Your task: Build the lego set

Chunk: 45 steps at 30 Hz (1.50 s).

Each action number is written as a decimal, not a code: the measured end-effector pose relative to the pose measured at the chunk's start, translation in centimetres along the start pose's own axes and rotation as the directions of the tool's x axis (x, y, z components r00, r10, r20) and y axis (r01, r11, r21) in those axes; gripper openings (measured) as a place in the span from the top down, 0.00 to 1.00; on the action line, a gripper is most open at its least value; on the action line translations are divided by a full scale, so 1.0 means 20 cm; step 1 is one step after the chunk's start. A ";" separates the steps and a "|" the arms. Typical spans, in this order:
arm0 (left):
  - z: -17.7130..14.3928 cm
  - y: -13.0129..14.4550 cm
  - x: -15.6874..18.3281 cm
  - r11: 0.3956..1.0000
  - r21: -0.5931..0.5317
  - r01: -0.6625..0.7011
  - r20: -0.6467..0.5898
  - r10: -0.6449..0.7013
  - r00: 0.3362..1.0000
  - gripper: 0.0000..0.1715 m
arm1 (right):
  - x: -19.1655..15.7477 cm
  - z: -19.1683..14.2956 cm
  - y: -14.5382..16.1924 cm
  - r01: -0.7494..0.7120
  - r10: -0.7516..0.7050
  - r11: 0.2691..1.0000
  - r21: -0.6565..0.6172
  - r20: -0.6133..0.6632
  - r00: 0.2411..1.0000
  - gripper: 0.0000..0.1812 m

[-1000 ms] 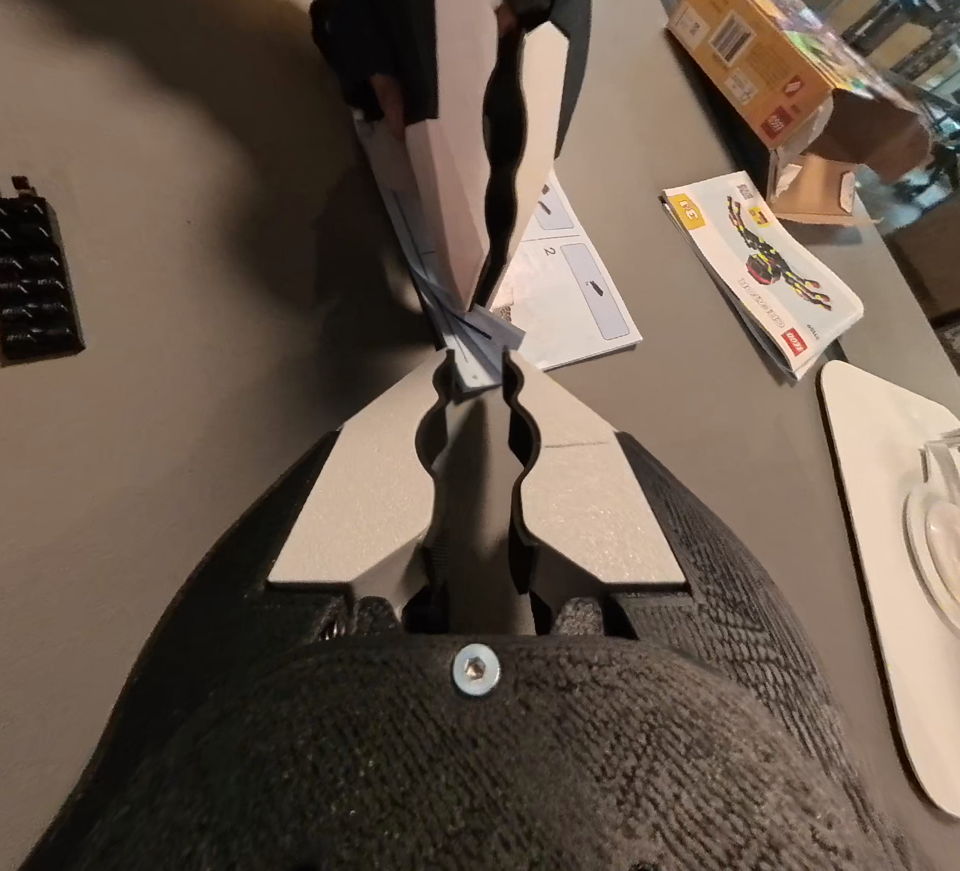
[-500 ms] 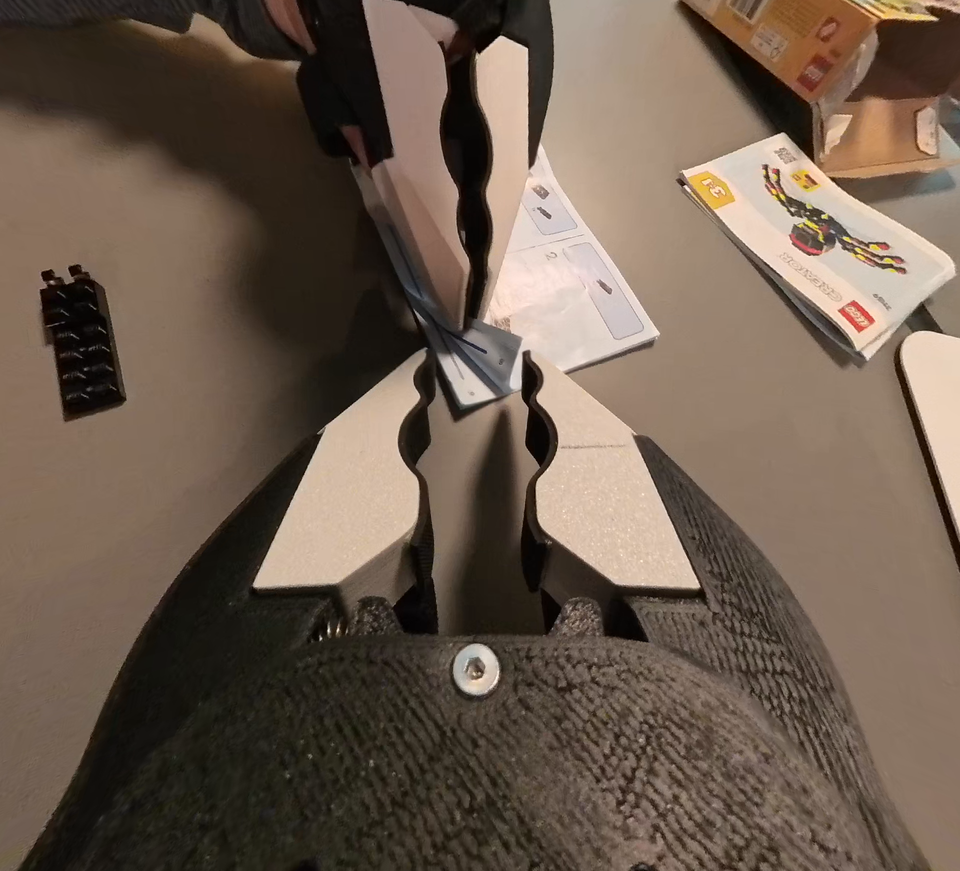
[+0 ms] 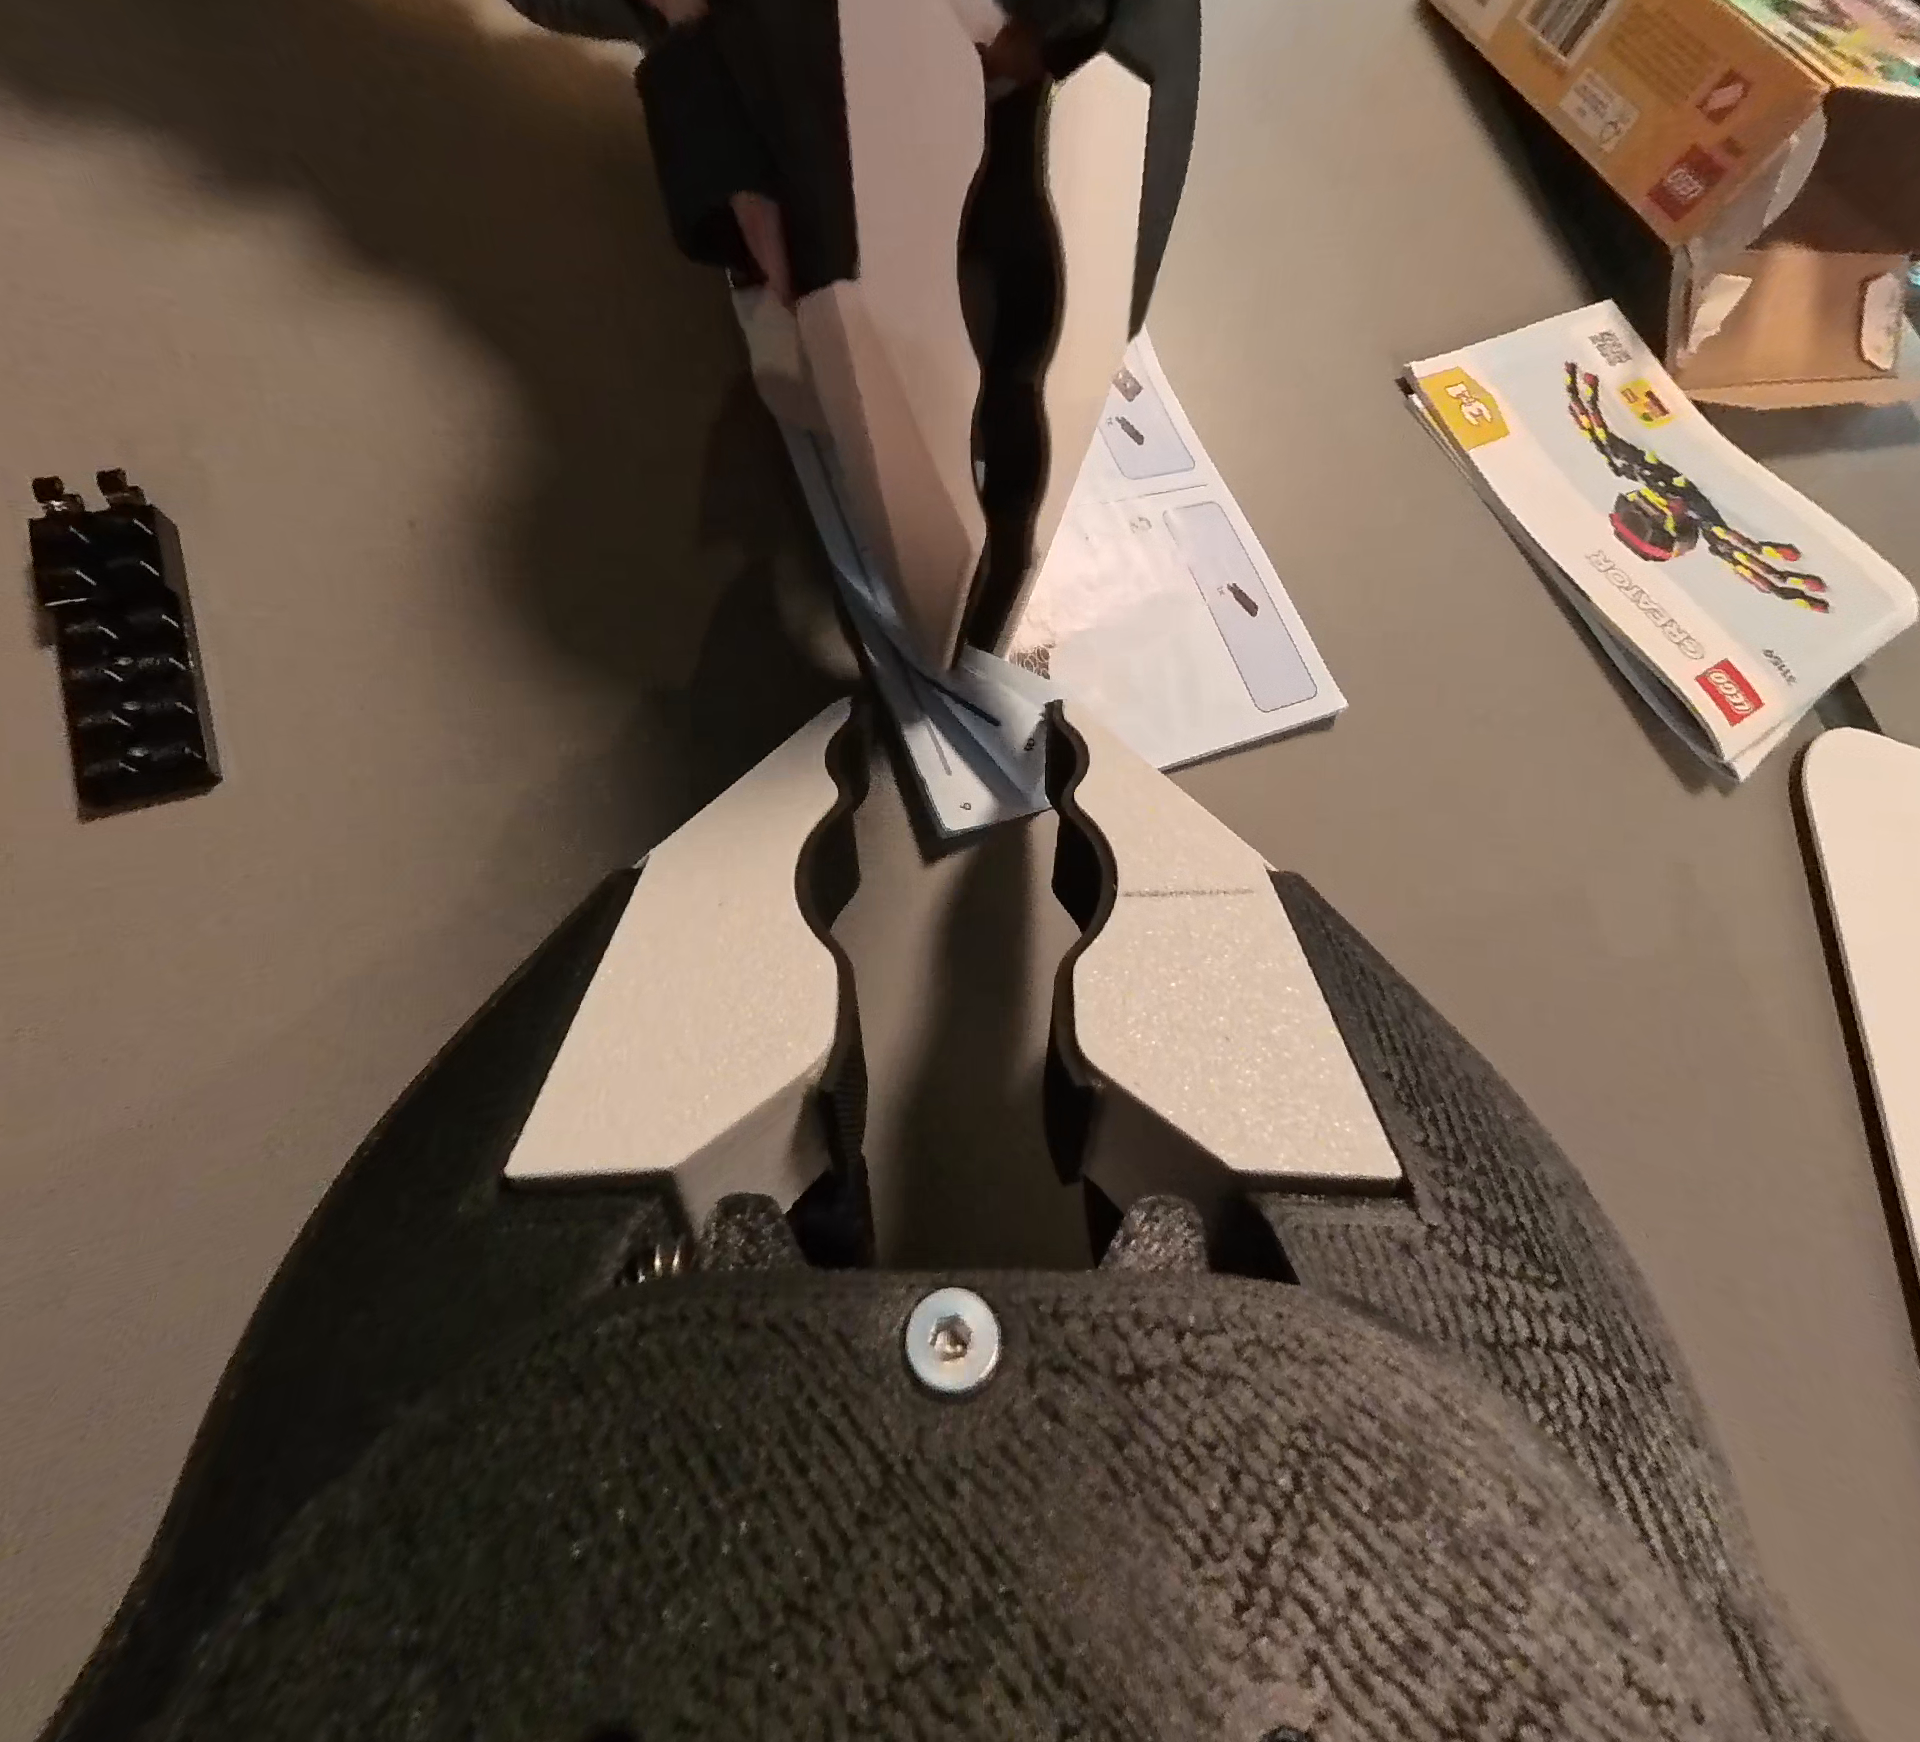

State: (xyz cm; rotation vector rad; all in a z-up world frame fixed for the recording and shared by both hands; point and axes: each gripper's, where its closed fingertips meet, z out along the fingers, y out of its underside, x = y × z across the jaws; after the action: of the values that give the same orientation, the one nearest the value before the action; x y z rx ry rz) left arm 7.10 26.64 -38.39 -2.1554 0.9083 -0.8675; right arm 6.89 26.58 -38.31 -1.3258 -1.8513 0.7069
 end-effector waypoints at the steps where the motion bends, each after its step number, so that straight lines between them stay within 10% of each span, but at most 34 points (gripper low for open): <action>1: 0.00 0.00 0.00 1.000 0.005 0.014 -0.005 -0.014 1.000 0.97 | 0.00 0.00 0.00 0.000 0.000 1.000 0.001 0.000 1.000 0.82; 18: -0.07 -0.05 -0.09 0.979 0.137 0.152 0.105 -0.166 0.980 1.00 | 0.00 -0.05 -0.06 0.070 -0.064 0.993 0.095 -0.066 0.996 0.85; 24: -0.38 -0.10 -0.10 0.893 0.438 0.104 0.357 -0.278 0.892 1.00 | 0.05 -0.09 -0.14 -0.024 0.051 0.981 0.193 -0.141 0.989 0.92; 31: -0.73 -0.03 -0.02 0.751 0.658 -0.055 0.570 -0.448 0.688 0.99 | 0.04 0.22 -0.24 -0.197 0.199 0.980 0.024 -0.099 0.975 0.98; 35: -0.78 0.01 0.22 0.783 0.594 -0.187 0.677 -0.361 0.641 0.70 | -0.02 0.37 -0.42 -0.193 0.195 0.980 0.057 -0.025 0.980 0.96; 45: -0.78 0.24 0.70 0.804 0.387 -0.451 0.828 -0.086 0.555 0.77 | -0.11 0.58 -0.43 -0.297 0.303 0.950 -0.102 0.058 0.951 0.76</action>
State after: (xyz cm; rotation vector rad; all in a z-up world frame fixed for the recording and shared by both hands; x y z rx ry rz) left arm 1.10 8.50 -28.48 -1.5635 0.2996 0.0791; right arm -6.79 21.67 -38.88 -1.6860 -1.7748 0.8435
